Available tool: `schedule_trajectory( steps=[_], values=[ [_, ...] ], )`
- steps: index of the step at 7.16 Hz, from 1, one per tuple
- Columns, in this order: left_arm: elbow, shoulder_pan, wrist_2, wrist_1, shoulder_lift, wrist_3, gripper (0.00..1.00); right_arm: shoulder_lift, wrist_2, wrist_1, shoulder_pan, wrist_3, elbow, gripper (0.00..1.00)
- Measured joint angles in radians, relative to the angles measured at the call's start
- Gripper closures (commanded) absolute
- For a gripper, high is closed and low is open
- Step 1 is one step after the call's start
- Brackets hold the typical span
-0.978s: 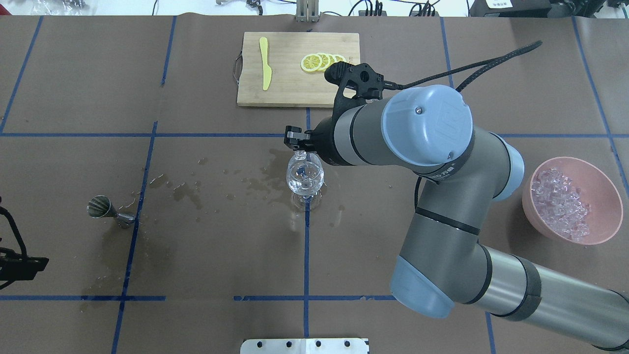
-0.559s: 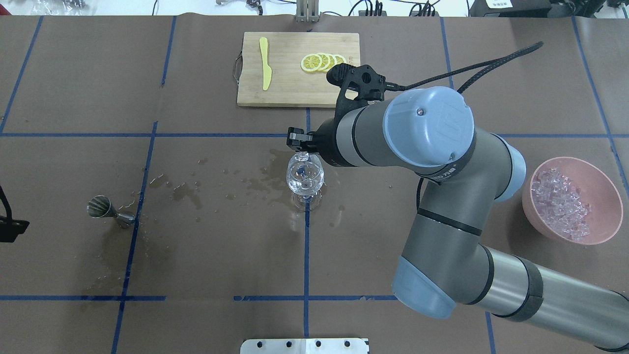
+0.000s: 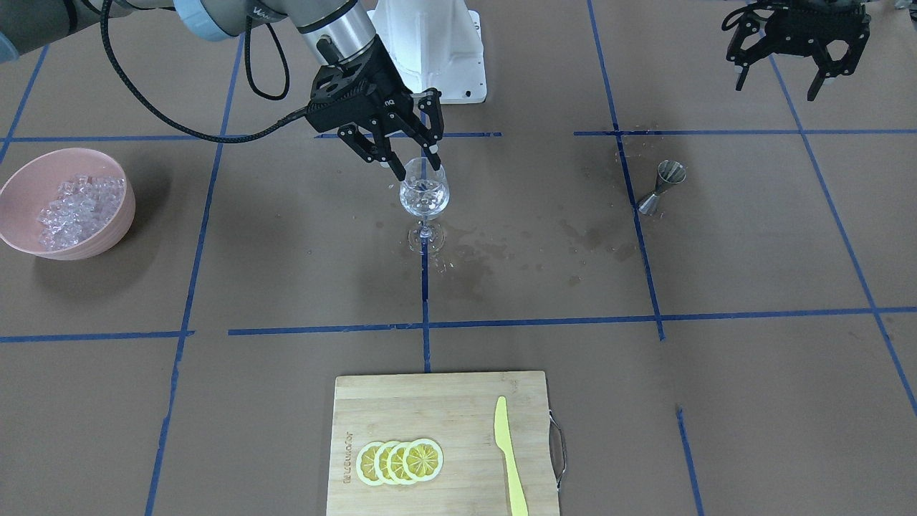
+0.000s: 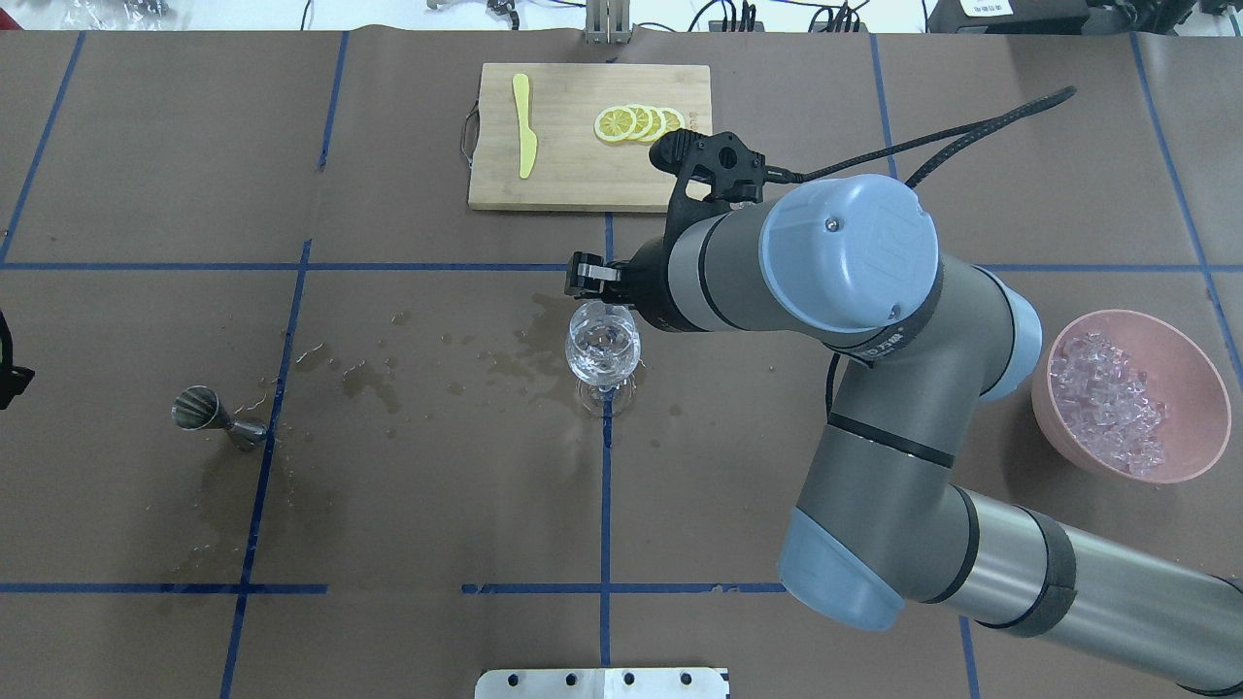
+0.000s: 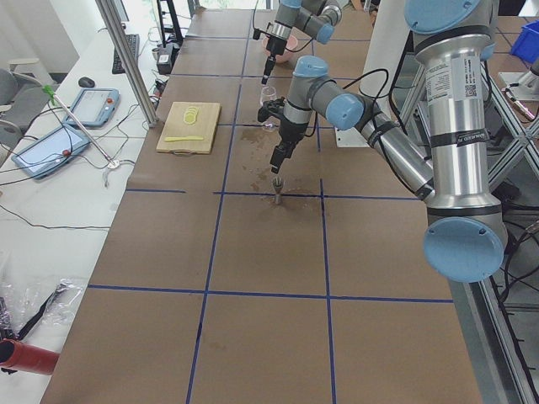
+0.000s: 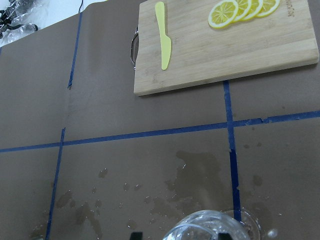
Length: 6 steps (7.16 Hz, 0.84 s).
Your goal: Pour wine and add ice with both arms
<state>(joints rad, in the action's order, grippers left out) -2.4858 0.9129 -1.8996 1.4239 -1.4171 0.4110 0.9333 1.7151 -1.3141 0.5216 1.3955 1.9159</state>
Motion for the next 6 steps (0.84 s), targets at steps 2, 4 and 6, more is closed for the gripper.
schedule_trajectory(
  steps=[2,4,6],
  values=[
    [0.023,0.06,-0.002,-0.009,-0.022,-0.069,0.0,-0.004,0.002,-0.008,0.001,0.0,0.011,0.01],
    [0.108,0.161,-0.004,-0.01,-0.089,-0.197,0.0,-0.009,0.016,-0.088,0.018,-0.003,0.06,0.0],
    [0.167,0.231,-0.008,-0.008,-0.136,-0.303,0.0,-0.005,0.096,-0.21,0.094,-0.024,0.106,0.0]
  ],
)
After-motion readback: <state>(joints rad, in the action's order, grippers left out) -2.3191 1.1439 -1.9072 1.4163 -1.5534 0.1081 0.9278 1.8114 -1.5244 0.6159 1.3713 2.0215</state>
